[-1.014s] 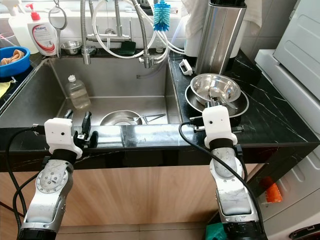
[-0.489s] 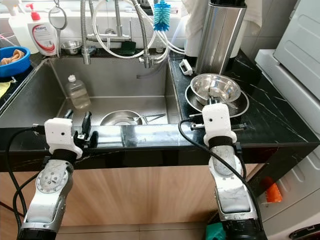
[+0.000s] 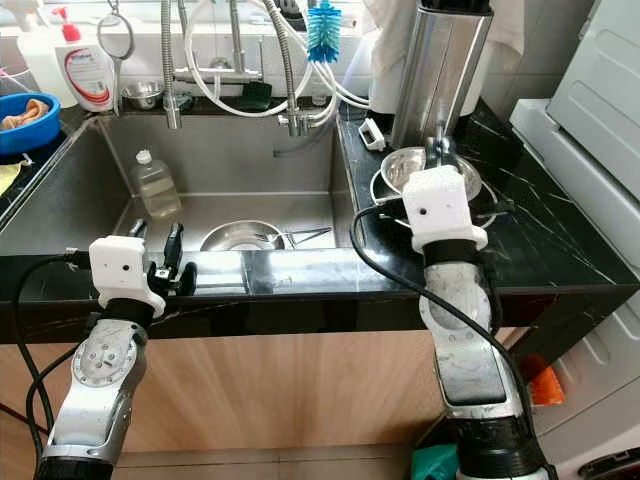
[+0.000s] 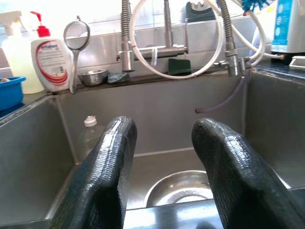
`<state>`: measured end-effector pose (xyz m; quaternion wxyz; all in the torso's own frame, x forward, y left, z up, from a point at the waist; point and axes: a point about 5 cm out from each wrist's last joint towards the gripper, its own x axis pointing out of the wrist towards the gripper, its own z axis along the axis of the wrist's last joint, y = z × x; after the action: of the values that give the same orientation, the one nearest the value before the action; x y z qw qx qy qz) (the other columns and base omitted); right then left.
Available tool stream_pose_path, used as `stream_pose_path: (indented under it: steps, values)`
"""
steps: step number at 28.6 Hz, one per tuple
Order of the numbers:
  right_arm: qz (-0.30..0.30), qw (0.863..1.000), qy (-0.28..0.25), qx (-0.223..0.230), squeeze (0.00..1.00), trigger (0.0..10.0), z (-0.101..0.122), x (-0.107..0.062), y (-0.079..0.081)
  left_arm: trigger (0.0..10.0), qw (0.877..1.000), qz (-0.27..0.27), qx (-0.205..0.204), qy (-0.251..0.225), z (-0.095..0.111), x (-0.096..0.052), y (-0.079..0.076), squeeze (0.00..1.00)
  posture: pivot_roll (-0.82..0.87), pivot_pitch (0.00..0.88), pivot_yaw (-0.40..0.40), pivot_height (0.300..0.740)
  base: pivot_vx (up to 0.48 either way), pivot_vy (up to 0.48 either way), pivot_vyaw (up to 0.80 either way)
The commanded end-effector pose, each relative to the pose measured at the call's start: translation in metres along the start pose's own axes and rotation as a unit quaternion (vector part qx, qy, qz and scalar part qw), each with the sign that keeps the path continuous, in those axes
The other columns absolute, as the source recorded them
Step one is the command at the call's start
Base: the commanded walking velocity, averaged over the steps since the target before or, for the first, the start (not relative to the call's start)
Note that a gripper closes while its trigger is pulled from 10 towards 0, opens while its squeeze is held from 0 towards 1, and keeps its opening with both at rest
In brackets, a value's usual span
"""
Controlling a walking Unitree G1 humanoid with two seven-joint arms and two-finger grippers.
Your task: Kitchen organization
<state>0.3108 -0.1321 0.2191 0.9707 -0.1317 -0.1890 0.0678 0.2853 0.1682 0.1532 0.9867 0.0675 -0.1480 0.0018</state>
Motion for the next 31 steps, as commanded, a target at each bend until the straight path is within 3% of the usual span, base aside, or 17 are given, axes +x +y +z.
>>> stream_pose_path:
  steps: [1,2,3,7,11,12,13,16,21,24,31]
  values:
    - [0.055,0.994,-0.008,0.097,0.0,10.0,0.012,0.009,0.012,10.0,1.0,0.001,-0.002,0.018,-0.007,-0.001,-0.001,0.0,-0.07,0.0,-0.029,0.706,0.0,0.0,0.0]
    - [0.055,0.994,-0.008,0.097,0.0,10.0,0.012,0.009,0.012,10.0,1.0,0.001,-0.002,0.018,-0.007,-0.001,-0.001,0.0,-0.07,0.0,-0.029,0.706,0.0,0.0,0.0]
    - [0.068,0.989,-0.013,0.133,0.0,10.0,0.018,0.014,0.014,10.0,1.0,0.002,-0.002,0.017,-0.007,-0.001,-0.001,0.0,-0.07,0.003,-0.03,0.706,0.0,0.0,0.0]
    - [0.101,0.99,-0.015,0.097,0.0,10.0,0.019,0.021,0.018,10.0,1.0,0.004,-0.003,0.018,-0.007,-0.002,0.0,0.0,-0.07,0.015,-0.032,0.706,0.0,0.0,0.0]
    - [0.125,0.987,0.046,0.092,0.0,10.0,0.002,0.024,0.026,10.0,1.0,0.003,-0.002,0.021,-0.008,-0.004,-0.001,0.0,-0.08,0.02,-0.031,0.706,0.0,0.0,0.0]
    - [0.121,0.984,0.108,0.079,0.0,10.0,-0.014,0.025,0.029,10.0,1.0,0.003,-0.002,0.022,-0.008,-0.003,-0.001,0.0,-0.08,0.023,-0.031,0.706,0.0,0.0,0.0]
    - [0.12,0.982,0.127,0.078,0.0,10.0,-0.02,0.026,0.029,10.0,1.0,0.003,-0.002,0.022,-0.008,-0.003,-0.001,0.0,-0.07,0.022,-0.034,0.706,0.0,0.0,0.0]
    - [0.126,0.977,0.139,0.107,0.0,10.0,-0.026,0.029,0.031,10.0,1.0,0.006,-0.001,0.018,-0.007,0.0,0.001,0.0,-0.07,0.028,-0.036,0.706,0.0,0.0,0.0]
    - [0.112,0.974,0.163,0.109,0.0,10.0,-0.036,0.034,0.026,10.0,1.0,0.008,0.0,0.017,-0.006,0.0,0.001,0.0,-0.06,0.029,-0.037,0.706,0.0,0.0,0.0]
    - [0.11,0.964,0.193,0.148,0.0,10.0,-0.044,0.033,0.029,10.0,1.0,0.007,-0.001,0.017,-0.006,-0.002,0.0,0.0,-0.06,0.027,-0.039,0.706,0.0,0.0,0.0]
    - [0.123,0.954,0.22,0.161,0.0,10.0,-0.053,0.029,0.035,10.0,1.0,0.007,0.001,0.017,-0.006,-0.002,0.001,0.0,-0.05,0.03,-0.037,0.706,0.0,0.0,0.0]
